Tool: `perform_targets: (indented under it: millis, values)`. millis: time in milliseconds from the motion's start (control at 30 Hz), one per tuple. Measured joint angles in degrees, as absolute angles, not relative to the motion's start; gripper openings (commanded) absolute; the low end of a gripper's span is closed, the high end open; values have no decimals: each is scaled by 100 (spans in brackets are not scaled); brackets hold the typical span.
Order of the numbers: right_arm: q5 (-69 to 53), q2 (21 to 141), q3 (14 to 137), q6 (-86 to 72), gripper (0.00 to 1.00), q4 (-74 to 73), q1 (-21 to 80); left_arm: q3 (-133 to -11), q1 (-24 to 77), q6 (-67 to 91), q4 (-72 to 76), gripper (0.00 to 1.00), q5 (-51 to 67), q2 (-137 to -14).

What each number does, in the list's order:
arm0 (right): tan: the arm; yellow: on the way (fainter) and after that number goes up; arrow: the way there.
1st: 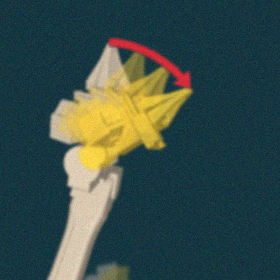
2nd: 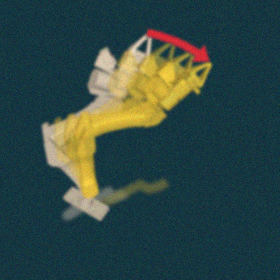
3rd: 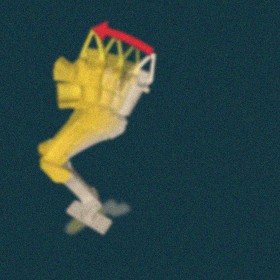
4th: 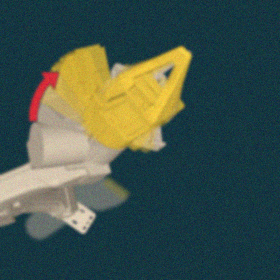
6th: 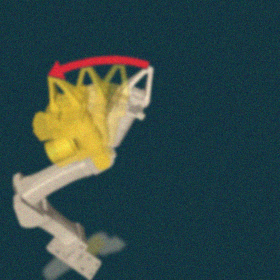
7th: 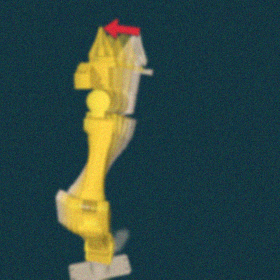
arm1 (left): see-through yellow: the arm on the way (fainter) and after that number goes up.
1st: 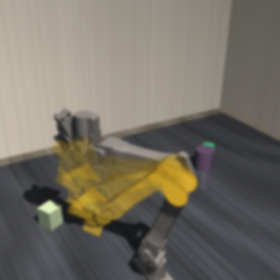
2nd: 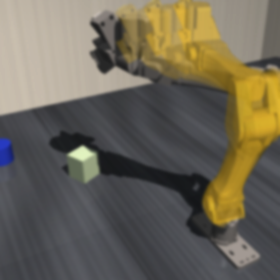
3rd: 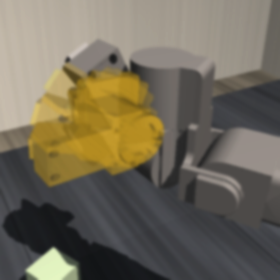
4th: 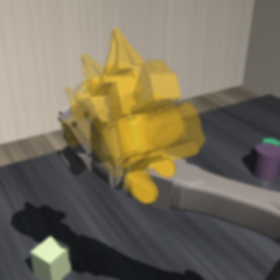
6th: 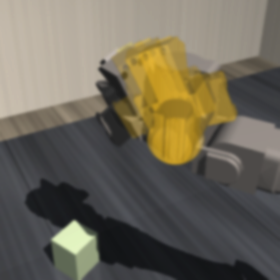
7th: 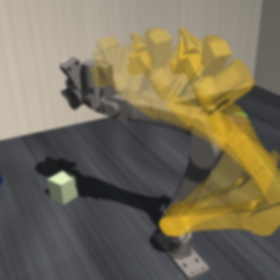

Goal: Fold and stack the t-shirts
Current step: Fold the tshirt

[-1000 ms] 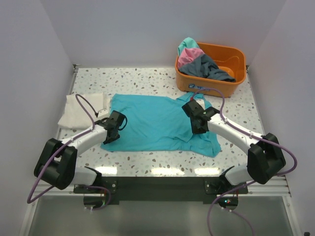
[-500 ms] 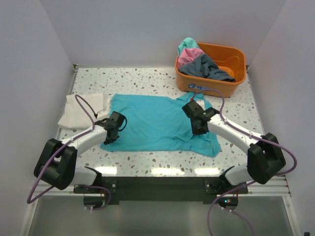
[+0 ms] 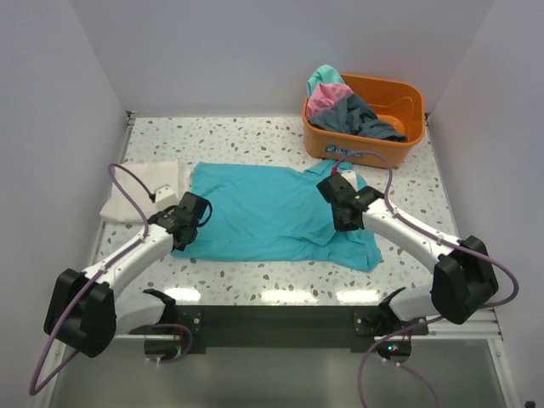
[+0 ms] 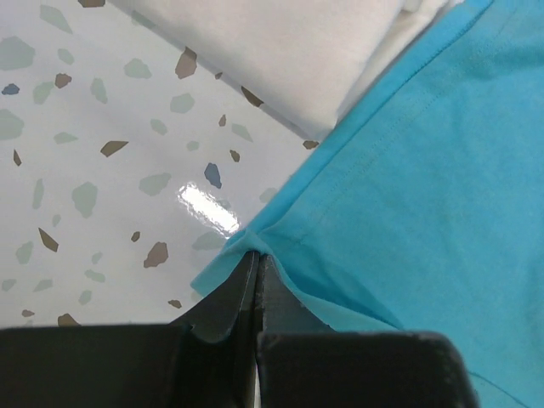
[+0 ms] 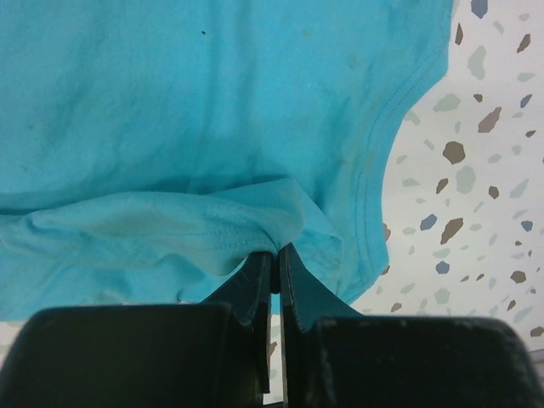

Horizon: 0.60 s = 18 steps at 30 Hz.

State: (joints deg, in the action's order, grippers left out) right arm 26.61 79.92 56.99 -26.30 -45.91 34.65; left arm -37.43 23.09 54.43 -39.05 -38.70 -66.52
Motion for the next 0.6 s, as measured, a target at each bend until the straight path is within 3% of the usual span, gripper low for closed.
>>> perform_targets:
  millis: [600]
  values:
    - [3334, 8110, 6250, -2670, 0, -5013, 3210, -4165, 2058, 5417, -3413, 0, -4130, -7271]
